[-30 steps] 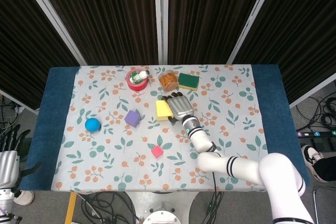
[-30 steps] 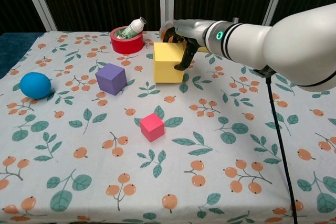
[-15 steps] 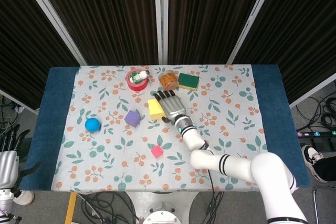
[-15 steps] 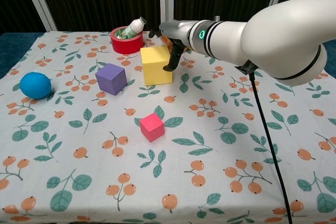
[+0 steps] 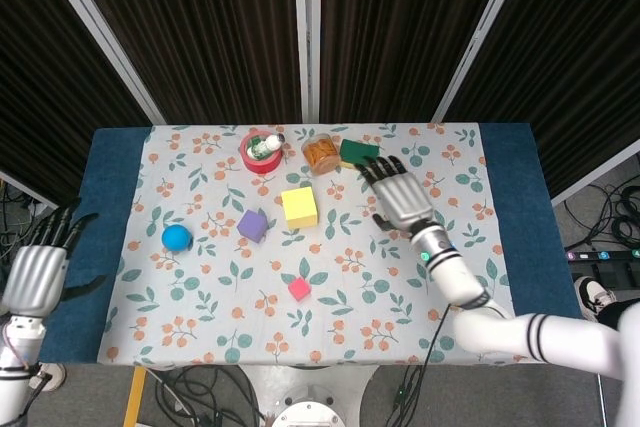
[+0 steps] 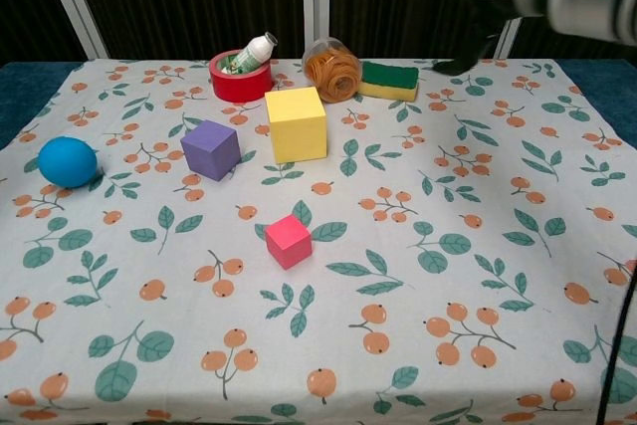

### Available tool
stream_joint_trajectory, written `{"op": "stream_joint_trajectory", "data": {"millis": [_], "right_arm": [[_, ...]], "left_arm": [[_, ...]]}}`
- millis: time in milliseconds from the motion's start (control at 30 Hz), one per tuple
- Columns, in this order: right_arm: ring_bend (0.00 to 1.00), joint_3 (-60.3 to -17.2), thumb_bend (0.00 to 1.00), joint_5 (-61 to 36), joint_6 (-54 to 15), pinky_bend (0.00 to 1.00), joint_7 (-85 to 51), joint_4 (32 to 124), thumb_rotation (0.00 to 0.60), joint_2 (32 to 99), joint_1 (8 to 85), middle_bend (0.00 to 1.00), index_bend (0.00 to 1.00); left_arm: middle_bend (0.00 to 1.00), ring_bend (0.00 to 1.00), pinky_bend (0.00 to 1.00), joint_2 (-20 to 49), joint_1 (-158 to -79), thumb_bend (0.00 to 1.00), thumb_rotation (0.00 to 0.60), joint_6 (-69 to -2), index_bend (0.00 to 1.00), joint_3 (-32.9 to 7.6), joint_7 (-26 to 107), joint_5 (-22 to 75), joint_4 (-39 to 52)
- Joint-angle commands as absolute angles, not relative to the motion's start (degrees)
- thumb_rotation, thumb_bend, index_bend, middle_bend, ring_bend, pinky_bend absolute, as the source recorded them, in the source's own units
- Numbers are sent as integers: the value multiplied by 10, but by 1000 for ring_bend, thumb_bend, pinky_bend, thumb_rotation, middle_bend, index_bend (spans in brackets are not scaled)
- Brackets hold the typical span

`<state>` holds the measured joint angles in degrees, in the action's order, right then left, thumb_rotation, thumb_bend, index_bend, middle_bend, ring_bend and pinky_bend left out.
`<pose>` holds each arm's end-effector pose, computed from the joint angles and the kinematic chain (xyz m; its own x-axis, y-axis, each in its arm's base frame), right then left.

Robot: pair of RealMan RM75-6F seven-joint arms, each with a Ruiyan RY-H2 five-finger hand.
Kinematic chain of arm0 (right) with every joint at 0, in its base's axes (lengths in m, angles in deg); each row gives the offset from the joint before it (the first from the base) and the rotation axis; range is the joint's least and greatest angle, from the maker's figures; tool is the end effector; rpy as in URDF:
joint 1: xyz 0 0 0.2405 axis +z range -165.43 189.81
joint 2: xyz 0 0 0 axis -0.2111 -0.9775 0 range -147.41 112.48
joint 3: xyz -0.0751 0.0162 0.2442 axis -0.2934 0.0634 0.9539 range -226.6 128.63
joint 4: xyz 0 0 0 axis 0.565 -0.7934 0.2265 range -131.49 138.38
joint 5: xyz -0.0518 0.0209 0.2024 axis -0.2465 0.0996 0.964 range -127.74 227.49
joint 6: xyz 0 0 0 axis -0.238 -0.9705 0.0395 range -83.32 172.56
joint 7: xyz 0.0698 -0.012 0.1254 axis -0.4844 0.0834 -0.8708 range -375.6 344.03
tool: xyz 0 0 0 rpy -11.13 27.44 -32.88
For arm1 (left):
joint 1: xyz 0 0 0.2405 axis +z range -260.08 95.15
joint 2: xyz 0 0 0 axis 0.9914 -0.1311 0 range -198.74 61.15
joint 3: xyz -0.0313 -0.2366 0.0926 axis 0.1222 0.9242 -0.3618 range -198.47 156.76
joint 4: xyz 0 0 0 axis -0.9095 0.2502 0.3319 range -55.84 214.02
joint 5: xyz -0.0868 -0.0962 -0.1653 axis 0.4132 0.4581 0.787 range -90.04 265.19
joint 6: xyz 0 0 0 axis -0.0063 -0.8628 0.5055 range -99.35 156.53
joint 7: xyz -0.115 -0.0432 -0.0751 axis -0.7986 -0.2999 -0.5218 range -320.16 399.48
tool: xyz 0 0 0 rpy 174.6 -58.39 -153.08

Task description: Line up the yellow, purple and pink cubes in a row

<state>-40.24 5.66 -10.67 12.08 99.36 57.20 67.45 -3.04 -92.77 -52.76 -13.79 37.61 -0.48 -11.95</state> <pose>-0.1087 -0.3799 0.0495 0.5299 -0.2337 0.8152 -0.8300 -0.3400 0.4421 -0.2857 0.2244 0.1522 0.3552 -0.0377 0.9340 0.9243 -0.1350 -0.3569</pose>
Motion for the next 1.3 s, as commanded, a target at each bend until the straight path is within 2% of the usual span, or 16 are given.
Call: {"op": "stream_joint_trajectory", "data": {"millis": [33,300,600,800,1033,1300], "right_arm": [[0,-442,234,-26,-173,0,63,1063,600,480,590,0,0],[0,-474,235,-117,-241,0,-21,1090,600,397,488,2,0],[0,-491,234,-175,-291,0,-74,1091,600,362,407,6,0],[0,-502,236,-205,-311,0,-97,1080,600,364,364,7,0],[0,-493,235,-227,-328,0,-117,1071,600,362,335,7,0],[0,-478,235,-231,-328,0,-138,1062,600,356,315,7,0]], "left_arm": [[84,51,144,-34,-983,100,600,-473,271,-120,350,-23,-108],[96,51,144,1,-1114,160,600,-313,304,-92,348,4,-57],[96,51,144,84,-1216,160,600,-173,294,-89,396,72,36],[96,51,144,142,-1255,160,600,-134,249,-94,432,103,95],[96,51,144,180,-1298,162,600,-88,249,-96,457,132,133],[96,51,144,228,-1331,196,600,-37,320,-91,456,190,174]]}}
